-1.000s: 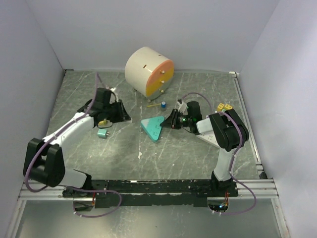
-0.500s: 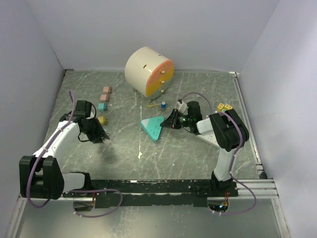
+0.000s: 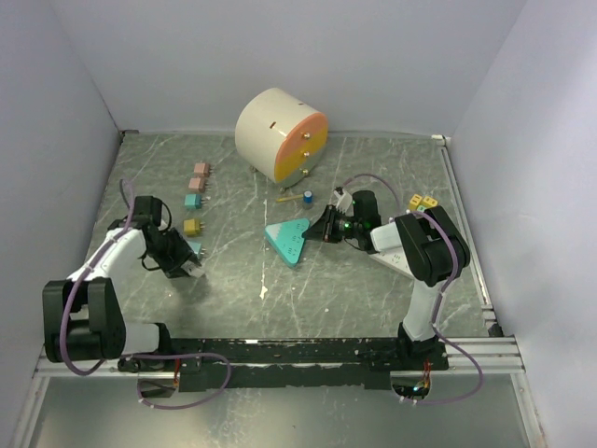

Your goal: Pull the plug off the socket

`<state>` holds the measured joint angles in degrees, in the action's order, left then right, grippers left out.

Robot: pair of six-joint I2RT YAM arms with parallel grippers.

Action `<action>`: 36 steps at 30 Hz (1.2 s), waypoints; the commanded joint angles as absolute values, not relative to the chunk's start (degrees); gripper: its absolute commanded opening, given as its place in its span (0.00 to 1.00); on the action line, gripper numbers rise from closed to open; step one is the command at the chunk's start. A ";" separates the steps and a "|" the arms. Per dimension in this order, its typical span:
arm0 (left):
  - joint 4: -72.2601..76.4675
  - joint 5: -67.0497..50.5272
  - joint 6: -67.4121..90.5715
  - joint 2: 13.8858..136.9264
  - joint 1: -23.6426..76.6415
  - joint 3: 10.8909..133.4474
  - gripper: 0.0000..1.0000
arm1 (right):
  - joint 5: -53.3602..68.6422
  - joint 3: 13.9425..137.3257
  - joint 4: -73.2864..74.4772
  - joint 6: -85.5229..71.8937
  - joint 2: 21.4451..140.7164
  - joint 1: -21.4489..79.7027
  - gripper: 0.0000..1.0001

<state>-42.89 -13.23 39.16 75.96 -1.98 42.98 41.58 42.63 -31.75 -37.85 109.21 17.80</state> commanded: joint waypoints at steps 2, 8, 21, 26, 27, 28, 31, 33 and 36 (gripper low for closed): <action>-41.05 -12.98 39.57 72.31 -5.20 42.95 0.98 | 33.68 40.24 -23.60 -33.08 111.58 17.94 0.00; -40.24 -15.29 38.43 67.42 -7.07 43.05 1.00 | 33.84 40.48 -23.29 -32.49 111.50 18.64 0.00; -23.07 -21.52 37.38 63.05 2.14 50.51 0.99 | 29.65 41.19 -16.91 -29.68 107.85 22.32 0.41; -19.37 -20.14 33.96 66.64 9.68 57.40 0.97 | 30.76 41.86 -14.11 -31.64 105.28 24.30 0.43; -19.13 -19.82 32.81 67.03 10.71 58.89 0.97 | 30.43 41.84 -14.10 -32.39 104.83 25.28 0.43; -19.05 -19.33 31.60 67.32 11.61 59.48 0.97 | 30.22 41.88 -14.40 -33.35 104.58 26.36 0.44; -19.60 -17.45 28.37 67.43 12.56 61.34 0.97 | 28.99 43.14 -15.95 -36.71 105.52 30.24 0.44; -20.13 -15.59 26.11 66.91 12.57 61.56 0.97 | 28.14 45.13 -16.70 -38.46 107.20 32.40 0.43; -21.61 -12.75 23.12 65.61 12.57 61.43 0.98 | 27.54 49.08 -17.15 -40.94 110.00 34.40 0.43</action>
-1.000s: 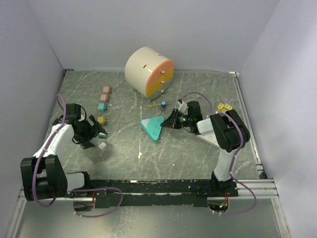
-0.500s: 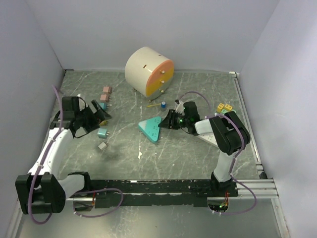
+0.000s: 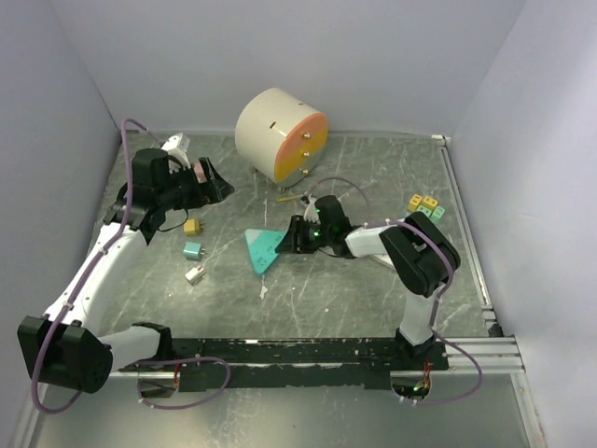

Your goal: Pull the plug off the socket

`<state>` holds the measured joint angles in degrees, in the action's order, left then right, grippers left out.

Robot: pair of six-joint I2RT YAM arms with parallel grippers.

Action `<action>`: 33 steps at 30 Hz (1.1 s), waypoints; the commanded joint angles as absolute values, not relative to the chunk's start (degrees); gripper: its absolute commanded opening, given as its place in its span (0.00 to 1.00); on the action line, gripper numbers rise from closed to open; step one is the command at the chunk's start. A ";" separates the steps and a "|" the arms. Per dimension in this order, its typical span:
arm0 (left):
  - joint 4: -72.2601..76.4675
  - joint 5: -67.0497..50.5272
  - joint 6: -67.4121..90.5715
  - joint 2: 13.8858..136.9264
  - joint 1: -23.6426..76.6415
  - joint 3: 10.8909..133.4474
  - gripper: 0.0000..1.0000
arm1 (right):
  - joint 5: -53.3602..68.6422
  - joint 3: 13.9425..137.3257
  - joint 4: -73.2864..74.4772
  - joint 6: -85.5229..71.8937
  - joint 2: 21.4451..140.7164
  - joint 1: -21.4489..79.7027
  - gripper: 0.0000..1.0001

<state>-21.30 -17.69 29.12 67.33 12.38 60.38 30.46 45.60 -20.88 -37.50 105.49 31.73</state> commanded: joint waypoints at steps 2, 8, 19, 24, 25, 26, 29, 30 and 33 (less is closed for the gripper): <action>-21.70 -11.33 21.83 64.14 12.57 60.47 0.98 | 27.73 51.95 -17.08 -41.99 111.34 34.98 0.43; -21.54 -11.93 21.52 61.66 12.69 58.54 0.99 | 19.65 58.90 -7.42 -38.01 106.38 34.28 0.49; -22.76 -10.44 20.74 61.52 18.28 59.30 1.00 | -3.92 58.59 12.92 -25.09 86.06 8.83 0.89; -22.58 -10.08 20.95 61.53 19.74 58.81 1.00 | -12.56 55.19 14.35 -28.99 80.34 -5.60 0.91; -22.47 -10.07 20.88 61.59 19.87 58.78 1.00 | -12.66 54.32 13.49 -30.00 79.51 -8.37 0.91; -22.48 -9.99 20.91 61.58 20.08 58.80 1.00 | -13.00 53.68 12.70 -30.86 78.91 -11.08 0.91; -22.27 -10.40 21.00 61.76 20.58 58.51 1.00 | -11.44 53.18 10.44 -32.97 79.64 -17.97 0.91; -22.06 -10.64 20.99 61.75 20.79 58.31 1.00 | -10.41 53.33 9.85 -33.66 80.62 -19.82 0.91; -21.41 -11.80 21.01 61.91 21.41 58.18 1.00 | -4.97 53.36 7.58 -34.54 84.25 -24.68 0.92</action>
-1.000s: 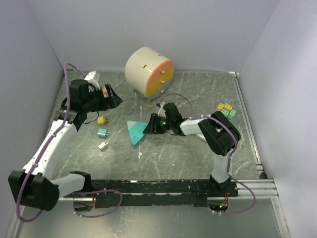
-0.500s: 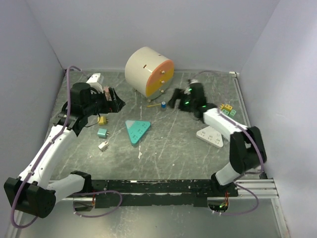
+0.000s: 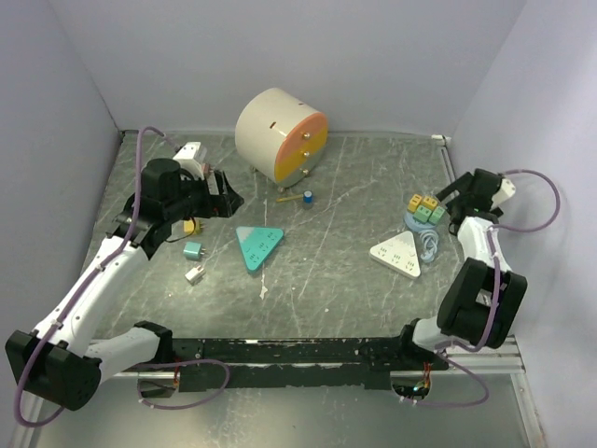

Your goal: Pull the plug off the socket

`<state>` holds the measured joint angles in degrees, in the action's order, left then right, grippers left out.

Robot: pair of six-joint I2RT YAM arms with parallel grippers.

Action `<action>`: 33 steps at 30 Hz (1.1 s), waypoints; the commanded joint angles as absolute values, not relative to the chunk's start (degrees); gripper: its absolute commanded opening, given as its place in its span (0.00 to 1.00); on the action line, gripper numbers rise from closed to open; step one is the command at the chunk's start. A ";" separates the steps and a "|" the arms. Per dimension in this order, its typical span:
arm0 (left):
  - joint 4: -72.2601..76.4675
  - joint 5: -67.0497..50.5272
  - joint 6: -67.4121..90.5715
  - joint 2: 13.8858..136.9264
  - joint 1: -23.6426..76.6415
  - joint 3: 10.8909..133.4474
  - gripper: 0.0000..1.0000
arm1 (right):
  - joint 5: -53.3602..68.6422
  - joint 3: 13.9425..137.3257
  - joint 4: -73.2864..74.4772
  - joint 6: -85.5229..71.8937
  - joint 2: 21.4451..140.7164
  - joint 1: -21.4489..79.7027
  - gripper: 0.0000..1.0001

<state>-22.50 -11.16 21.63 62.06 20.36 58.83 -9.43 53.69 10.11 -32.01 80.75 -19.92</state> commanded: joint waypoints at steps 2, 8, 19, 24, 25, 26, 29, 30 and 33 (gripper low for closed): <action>-21.21 -12.18 20.97 62.10 21.72 57.95 1.00 | 1.13 53.17 4.68 -33.50 87.39 -26.80 0.92; -21.05 -12.86 21.09 62.14 22.15 57.74 1.00 | 16.25 52.69 -2.17 -32.43 94.67 -26.63 0.82; -22.16 -11.42 20.78 63.81 22.15 58.18 0.99 | 14.86 54.56 -2.28 -27.52 100.69 -7.38 0.71; -22.21 -11.06 20.74 64.61 22.15 57.92 0.99 | 13.32 53.98 -0.75 -25.16 102.41 2.95 0.69; -22.22 -11.04 20.74 64.80 22.15 57.92 0.99 | 13.54 53.78 -0.52 -24.85 102.69 4.88 0.69; -22.22 -11.02 20.74 65.12 22.15 57.92 0.99 | 13.50 53.52 -0.32 -24.48 102.86 6.76 0.68; -22.10 -11.36 20.74 65.98 22.15 57.85 0.99 | 12.52 53.05 0.71 -23.17 103.16 13.27 0.67; -22.00 -11.52 20.74 66.27 22.15 57.79 0.99 | 11.72 52.82 1.19 -22.76 103.06 15.47 0.67; -21.77 -12.17 20.74 67.23 22.27 57.59 0.99 | 10.64 51.03 1.90 -22.34 102.50 21.14 0.67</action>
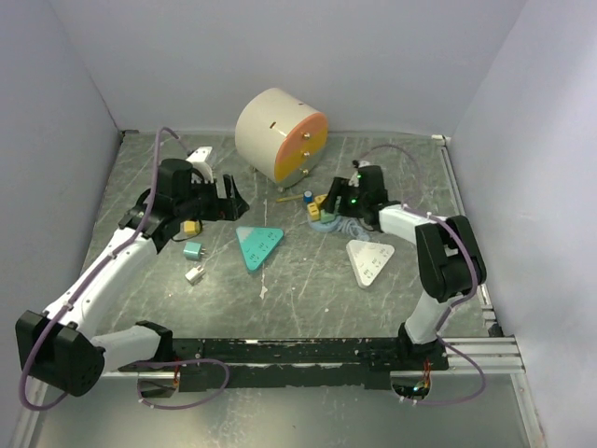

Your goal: Pull the plug off the socket

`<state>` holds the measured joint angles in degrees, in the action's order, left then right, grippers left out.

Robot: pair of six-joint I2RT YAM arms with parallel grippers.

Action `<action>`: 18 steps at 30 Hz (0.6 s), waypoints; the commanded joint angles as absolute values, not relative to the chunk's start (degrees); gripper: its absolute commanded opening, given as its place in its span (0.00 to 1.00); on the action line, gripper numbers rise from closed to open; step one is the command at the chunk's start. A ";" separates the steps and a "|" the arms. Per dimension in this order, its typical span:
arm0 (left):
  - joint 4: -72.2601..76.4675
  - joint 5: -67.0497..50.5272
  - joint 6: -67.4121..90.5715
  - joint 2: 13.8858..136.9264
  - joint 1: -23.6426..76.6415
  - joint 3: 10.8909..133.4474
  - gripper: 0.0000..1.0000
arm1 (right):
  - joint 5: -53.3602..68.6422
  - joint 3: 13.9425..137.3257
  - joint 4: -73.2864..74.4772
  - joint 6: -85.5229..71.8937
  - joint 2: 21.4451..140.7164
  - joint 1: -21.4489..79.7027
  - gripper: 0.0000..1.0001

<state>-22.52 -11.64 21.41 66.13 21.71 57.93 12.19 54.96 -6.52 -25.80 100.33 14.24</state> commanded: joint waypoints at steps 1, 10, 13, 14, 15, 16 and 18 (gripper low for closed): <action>-21.61 -12.60 20.70 67.58 22.43 57.51 0.99 | 10.56 50.12 1.96 -22.62 102.19 22.77 0.67; -17.05 -11.86 25.58 73.15 34.49 55.75 0.95 | 16.34 41.30 -2.18 -28.28 96.07 30.50 0.67; -15.37 -9.74 26.87 76.54 40.29 56.20 0.93 | 17.31 40.88 -1.41 -26.92 93.88 30.50 0.68; -15.09 -8.86 26.78 77.72 42.04 56.63 0.92 | 16.78 40.99 -0.57 -26.12 93.53 30.42 0.68; -14.91 -8.02 26.41 78.85 43.70 57.29 0.92 | 16.23 41.30 0.35 -25.18 93.32 30.37 0.68; -14.79 -7.46 26.00 79.88 45.01 57.87 0.92 | 16.08 41.45 1.10 -24.21 93.37 30.21 0.68; -14.72 -6.94 24.64 81.89 46.83 59.31 0.92 | 16.62 41.66 1.80 -22.65 93.47 29.57 0.68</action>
